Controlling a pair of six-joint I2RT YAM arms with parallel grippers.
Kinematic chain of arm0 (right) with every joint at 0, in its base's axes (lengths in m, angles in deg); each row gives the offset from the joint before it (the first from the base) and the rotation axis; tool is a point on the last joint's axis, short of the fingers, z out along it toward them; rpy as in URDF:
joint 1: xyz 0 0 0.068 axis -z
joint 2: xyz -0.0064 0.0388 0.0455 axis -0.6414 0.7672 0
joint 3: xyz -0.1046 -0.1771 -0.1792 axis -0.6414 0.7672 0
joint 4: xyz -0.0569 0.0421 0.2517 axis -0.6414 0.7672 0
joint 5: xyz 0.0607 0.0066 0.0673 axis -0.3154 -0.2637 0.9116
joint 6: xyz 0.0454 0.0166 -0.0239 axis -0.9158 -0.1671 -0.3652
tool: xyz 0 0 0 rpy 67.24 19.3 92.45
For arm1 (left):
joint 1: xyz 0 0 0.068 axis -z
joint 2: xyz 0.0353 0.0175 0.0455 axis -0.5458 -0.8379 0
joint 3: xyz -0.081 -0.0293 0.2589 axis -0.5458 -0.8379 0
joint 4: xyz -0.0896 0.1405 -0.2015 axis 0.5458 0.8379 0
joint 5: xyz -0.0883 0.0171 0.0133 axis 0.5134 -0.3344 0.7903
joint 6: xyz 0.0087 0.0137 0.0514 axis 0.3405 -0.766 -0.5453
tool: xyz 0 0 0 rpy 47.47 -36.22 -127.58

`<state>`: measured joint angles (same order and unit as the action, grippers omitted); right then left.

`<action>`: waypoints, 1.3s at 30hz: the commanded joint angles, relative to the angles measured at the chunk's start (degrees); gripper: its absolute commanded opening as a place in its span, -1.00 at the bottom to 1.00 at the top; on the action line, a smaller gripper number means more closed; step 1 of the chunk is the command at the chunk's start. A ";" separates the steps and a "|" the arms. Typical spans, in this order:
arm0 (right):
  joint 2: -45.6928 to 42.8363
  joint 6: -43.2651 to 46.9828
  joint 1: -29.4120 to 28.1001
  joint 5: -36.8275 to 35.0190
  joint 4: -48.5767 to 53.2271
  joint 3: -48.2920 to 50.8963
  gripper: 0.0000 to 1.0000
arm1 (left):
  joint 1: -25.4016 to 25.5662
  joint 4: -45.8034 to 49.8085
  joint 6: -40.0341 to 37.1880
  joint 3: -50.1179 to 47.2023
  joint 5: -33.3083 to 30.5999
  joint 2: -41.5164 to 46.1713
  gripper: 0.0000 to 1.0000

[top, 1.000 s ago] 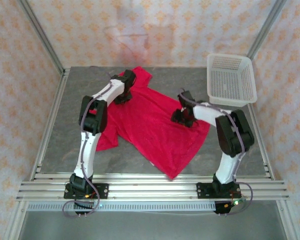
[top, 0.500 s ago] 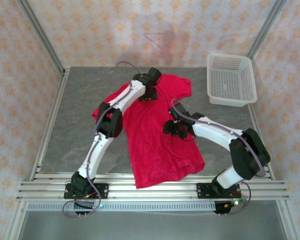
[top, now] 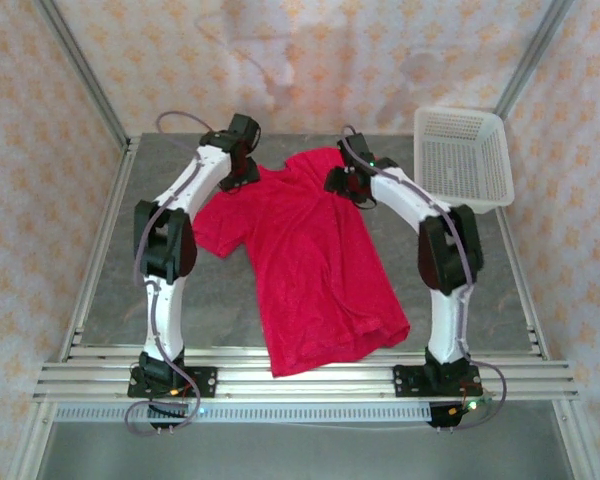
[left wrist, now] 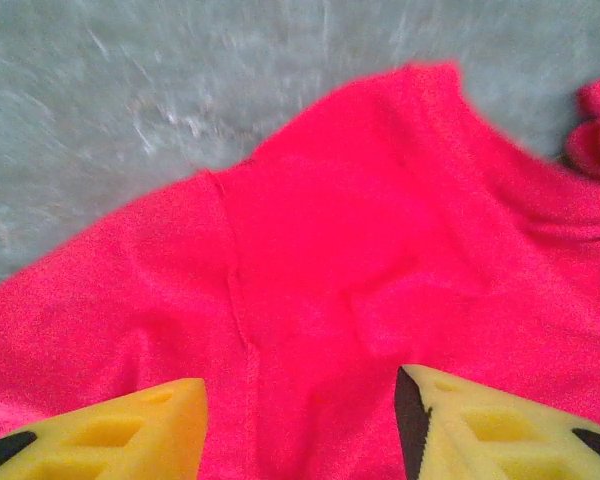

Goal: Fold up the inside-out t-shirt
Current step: Rotate the T-shirt at the center of the table, then move the T-shirt to the center of the table.

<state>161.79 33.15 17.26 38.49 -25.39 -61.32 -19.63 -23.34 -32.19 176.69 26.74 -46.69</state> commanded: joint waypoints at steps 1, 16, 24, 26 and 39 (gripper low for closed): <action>10.90 0.30 3.19 -1.21 6.22 -12.27 0.11 | -1.08 -0.66 -0.64 -1.72 1.98 -5.22 0.05; 28.55 -2.64 12.36 -4.95 19.17 -31.55 0.07 | -11.43 6.76 1.58 24.67 4.27 -29.04 -0.04; 22.11 -2.09 12.21 0.37 16.01 -30.76 0.06 | -8.51 4.49 -1.43 32.57 6.14 -22.09 0.07; 19.72 -1.26 11.50 1.01 16.88 -31.30 0.06 | -7.02 5.83 -4.18 30.76 3.16 -17.64 0.10; -10.49 -4.95 -0.88 4.91 -2.72 19.08 0.10 | 3.47 -17.42 6.28 -34.70 7.55 20.42 0.10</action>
<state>153.11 30.70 16.91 42.64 -22.11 -49.54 -16.24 -32.67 -31.04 151.75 31.72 -25.59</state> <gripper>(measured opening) 0.548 0.550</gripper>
